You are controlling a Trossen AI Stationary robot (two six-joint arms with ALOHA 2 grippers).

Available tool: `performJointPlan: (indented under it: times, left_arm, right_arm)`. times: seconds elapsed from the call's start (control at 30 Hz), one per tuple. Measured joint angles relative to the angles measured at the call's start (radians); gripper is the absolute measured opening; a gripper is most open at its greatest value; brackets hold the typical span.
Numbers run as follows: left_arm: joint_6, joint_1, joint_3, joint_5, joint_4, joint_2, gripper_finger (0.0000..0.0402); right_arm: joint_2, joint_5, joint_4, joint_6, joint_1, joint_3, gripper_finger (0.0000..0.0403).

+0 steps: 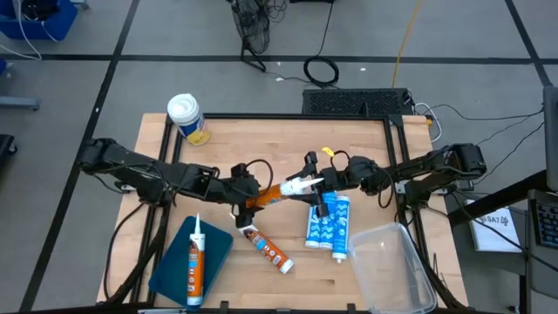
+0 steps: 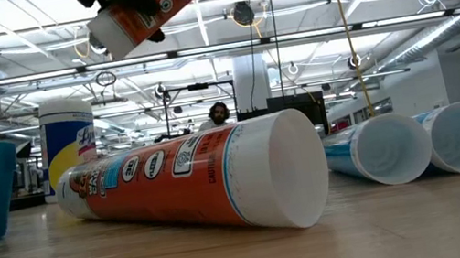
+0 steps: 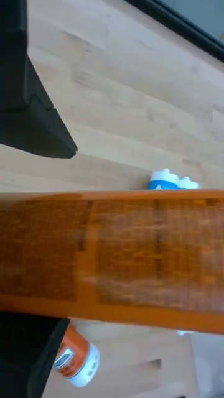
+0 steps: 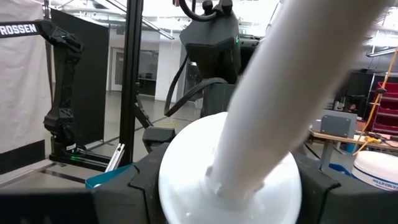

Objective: Pick & place silicon tubes, Sealant and Lysol wipes
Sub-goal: Put the top orange sealant into the blue bin

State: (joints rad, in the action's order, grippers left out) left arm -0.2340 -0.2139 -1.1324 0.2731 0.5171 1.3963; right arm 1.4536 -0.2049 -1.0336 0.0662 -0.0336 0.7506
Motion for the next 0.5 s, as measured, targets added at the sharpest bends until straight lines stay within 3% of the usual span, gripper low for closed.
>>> performJointPlan:
  times: [0.27, 0.5]
  left_arm:
    - [0.092, 0.007, 0.0, -0.001, -0.086, 0.002, 0.0299]
    - [0.119, 0.007, 0.0, -0.011, -0.106, 0.002, 0.0207]
  right_arm:
    - [0.0, 0.003, 0.011, -0.001, 0.0, 0.0, 0.0209]
    - [0.0, 0.004, 0.018, 0.002, 0.0, 0.0, 0.0209]
